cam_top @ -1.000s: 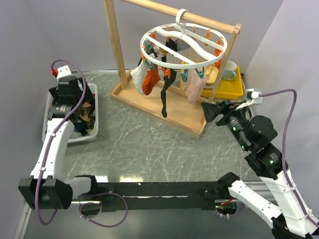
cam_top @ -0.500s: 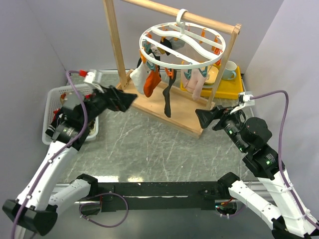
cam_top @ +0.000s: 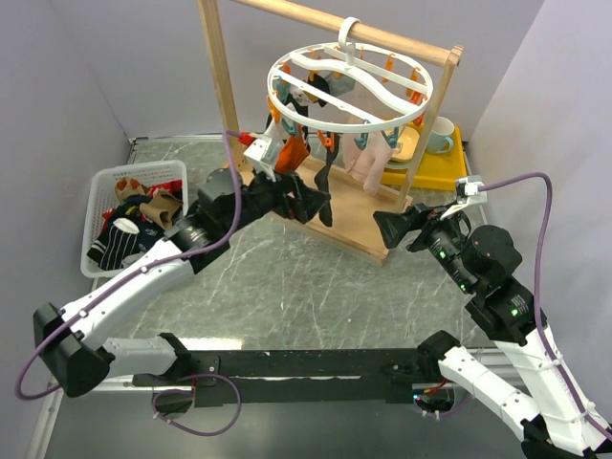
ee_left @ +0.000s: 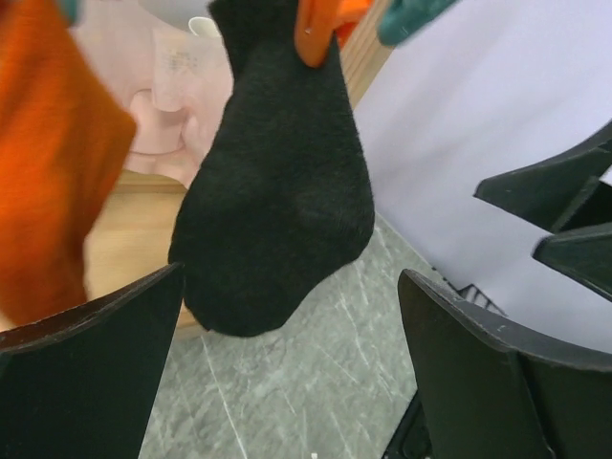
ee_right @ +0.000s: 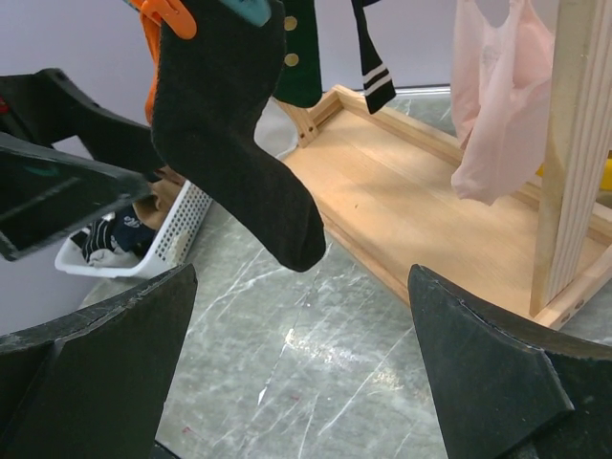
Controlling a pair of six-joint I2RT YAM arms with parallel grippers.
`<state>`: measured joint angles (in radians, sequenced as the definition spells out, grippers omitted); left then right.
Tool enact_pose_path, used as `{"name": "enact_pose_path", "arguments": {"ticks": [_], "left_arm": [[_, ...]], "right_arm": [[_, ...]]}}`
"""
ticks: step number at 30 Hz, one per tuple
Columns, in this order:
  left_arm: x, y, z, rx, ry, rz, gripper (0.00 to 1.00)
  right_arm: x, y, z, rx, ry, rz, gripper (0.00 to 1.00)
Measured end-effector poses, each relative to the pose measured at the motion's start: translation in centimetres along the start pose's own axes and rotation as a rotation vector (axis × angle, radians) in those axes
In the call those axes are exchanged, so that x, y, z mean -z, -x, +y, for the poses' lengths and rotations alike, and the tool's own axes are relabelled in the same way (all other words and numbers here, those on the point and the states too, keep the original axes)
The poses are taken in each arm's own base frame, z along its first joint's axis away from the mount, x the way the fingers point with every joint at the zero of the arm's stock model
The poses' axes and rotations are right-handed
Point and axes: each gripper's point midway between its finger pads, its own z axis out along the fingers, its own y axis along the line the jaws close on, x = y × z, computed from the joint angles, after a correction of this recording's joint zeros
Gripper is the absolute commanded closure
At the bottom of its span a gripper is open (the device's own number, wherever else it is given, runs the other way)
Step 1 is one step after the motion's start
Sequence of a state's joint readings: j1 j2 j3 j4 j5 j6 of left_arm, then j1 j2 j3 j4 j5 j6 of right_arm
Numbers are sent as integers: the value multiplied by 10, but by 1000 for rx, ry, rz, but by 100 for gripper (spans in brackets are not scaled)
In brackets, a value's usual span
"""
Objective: Remove the socks clipped to the hanger
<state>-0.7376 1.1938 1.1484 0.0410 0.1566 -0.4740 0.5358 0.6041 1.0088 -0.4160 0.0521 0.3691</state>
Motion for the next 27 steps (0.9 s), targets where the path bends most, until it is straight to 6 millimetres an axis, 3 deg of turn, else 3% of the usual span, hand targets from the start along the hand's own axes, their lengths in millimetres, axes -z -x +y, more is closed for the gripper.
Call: {"name": "enact_pose_path", "arguments": {"ticks": [8,9,11,14,15,17,18,27], "left_arm": [[-35,11,-7,-76,59,-30,3],[-38,12,-11,-91,63,-35,17],[-42,12,-16,-107,71,-38,28],[-48,15,-20,-133,85,-39,54],[-51,16,-20,-143,91,-35,75],[-56,16,-18,-157,98,-29,95],[-58,15,-17,-159,104,-23,99],[-56,4,-11,-175,107,-15,99]], "right_arm": [[3,-2,-2,1,-7,8,0],[3,-3,-2,1,-9,9,0],[4,-3,-3,2,-13,10,0],[5,-3,-3,1,-13,8,0],[5,-2,-3,1,-13,7,0],[5,-2,-3,1,-13,7,0],[5,-2,-3,1,-13,7,0],[1,-5,-4,-2,-20,20,4]]}}
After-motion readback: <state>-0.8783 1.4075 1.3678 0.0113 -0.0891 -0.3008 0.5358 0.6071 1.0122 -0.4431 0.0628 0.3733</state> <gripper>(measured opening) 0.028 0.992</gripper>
